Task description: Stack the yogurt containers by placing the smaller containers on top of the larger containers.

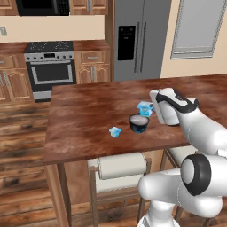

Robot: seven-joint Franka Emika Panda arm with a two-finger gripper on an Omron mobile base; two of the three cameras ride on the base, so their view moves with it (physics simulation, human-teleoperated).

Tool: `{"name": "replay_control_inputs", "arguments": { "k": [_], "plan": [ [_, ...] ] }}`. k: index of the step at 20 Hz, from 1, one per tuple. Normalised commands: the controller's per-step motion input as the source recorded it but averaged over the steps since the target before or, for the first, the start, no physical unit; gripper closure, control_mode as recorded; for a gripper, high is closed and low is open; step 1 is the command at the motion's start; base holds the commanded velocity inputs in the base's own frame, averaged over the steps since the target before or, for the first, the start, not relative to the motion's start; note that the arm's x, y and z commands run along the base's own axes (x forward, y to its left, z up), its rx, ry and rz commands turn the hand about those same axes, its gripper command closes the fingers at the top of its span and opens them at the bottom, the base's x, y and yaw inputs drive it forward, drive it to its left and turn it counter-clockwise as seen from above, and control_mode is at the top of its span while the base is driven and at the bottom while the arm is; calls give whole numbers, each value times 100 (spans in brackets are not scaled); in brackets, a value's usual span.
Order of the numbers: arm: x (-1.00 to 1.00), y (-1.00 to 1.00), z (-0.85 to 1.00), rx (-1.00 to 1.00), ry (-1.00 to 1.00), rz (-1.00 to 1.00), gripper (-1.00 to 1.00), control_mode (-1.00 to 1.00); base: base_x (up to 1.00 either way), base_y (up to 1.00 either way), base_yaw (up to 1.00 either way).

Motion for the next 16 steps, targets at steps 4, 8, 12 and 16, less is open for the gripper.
{"name": "replay_control_inputs", "arguments": {
  "k": [4,8,12,16],
  "plan": [
    [0,0,-14,0,0,0,100,-100,0,0,0],
    [0,0,-17,0,0,0,100,-100,0,0,0],
    [4,0,-14,0,0,0,100,-100,0,0,0],
    [11,0,-14,0,0,0,100,-100,0,0,0]
  ]
}}
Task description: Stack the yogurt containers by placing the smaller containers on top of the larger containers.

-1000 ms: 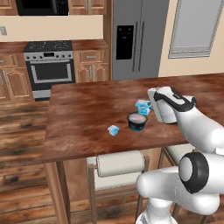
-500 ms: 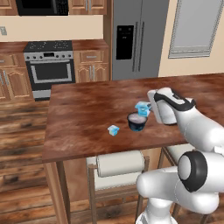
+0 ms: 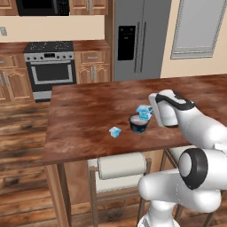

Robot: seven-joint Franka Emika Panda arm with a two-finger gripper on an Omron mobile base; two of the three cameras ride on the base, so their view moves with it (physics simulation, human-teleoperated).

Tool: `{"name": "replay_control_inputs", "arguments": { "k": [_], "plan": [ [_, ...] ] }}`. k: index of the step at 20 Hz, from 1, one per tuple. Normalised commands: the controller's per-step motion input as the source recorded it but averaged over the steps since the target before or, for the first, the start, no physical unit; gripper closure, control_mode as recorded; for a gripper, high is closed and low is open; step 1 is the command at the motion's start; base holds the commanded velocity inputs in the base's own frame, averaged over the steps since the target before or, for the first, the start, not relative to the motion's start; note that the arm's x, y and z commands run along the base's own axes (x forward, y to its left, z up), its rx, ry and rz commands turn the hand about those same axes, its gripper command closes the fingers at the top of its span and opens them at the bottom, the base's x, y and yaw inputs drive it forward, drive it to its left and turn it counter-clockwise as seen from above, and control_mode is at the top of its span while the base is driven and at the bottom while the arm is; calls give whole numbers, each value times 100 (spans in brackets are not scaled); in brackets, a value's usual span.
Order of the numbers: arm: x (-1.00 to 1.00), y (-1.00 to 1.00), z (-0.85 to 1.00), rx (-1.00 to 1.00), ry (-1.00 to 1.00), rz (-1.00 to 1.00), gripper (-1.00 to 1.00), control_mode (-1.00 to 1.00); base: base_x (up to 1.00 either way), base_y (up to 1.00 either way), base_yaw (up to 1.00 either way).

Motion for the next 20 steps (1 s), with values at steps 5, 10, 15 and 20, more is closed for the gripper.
{"name": "replay_control_inputs", "arguments": {
  "k": [5,10,15,20],
  "plan": [
    [15,0,-15,0,0,0,100,-100,0,0,0],
    [12,0,-17,0,0,0,100,-100,0,0,0],
    [9,0,-14,2,0,0,100,-100,0,0,0],
    [9,0,-9,2,0,0,100,-100,0,0,0]
  ]
}}
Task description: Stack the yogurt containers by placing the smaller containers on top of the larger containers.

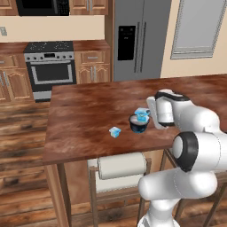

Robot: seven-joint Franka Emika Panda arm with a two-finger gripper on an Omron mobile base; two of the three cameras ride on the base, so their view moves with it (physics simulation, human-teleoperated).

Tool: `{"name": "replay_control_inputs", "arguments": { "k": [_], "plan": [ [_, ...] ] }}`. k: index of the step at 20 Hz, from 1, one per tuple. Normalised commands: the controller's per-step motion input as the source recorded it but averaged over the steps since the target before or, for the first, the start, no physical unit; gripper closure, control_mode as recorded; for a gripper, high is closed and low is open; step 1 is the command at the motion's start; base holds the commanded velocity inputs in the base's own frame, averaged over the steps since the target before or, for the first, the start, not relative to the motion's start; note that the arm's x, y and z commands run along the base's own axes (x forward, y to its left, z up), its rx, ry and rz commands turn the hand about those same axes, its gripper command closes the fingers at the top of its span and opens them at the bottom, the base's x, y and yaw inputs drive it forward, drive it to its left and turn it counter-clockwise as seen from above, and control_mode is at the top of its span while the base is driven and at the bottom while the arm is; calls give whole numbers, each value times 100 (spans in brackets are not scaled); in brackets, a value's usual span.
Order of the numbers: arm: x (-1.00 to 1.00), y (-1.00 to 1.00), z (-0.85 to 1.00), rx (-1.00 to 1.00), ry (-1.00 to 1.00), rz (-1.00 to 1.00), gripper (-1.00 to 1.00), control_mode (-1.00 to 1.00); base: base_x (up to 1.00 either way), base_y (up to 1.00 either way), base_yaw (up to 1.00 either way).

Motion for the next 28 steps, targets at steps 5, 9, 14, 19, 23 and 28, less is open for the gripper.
{"name": "replay_control_inputs", "arguments": {
  "k": [5,9,14,19,23,28],
  "plan": [
    [10,2,-1,1,0,0,100,-100,0,0,0],
    [2,1,0,0,0,0,100,-100,0,0,0],
    [9,0,-2,0,0,0,100,-100,0,0,0],
    [16,0,-4,0,0,0,100,-100,0,0,0],
    [15,0,-8,0,0,0,100,-100,0,0,0],
    [6,0,-13,0,0,0,100,-100,0,0,0]
  ]
}}
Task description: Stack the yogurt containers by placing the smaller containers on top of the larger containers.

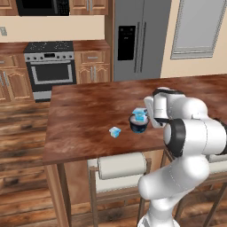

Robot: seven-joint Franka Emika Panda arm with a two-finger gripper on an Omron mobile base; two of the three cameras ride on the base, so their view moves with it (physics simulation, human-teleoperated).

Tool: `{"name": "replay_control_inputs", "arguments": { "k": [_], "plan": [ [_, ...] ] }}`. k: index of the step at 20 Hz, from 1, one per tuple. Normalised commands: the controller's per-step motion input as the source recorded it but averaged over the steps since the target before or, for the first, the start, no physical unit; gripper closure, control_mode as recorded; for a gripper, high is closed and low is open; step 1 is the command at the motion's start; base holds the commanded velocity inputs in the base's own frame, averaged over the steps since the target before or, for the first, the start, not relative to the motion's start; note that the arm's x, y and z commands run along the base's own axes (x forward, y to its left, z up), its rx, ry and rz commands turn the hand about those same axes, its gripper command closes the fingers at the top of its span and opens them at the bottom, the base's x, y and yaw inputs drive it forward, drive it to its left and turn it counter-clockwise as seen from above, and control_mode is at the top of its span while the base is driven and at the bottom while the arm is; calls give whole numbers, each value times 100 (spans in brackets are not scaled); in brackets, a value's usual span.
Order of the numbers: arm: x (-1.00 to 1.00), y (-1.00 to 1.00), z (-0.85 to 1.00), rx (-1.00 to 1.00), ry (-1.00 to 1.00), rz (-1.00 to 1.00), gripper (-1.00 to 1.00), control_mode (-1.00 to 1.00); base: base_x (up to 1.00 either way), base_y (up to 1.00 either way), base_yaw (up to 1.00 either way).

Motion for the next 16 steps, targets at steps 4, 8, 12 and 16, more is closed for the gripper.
{"name": "replay_control_inputs", "arguments": {
  "k": [4,8,12,16],
  "plan": [
    [0,0,-7,0,-3,0,100,-100,0,0,0],
    [0,0,0,0,0,0,100,-100,0,0,0],
    [0,0,-4,0,0,0,100,-100,0,0,0],
    [0,0,-9,0,0,0,100,-100,0,0,0]
  ]
}}
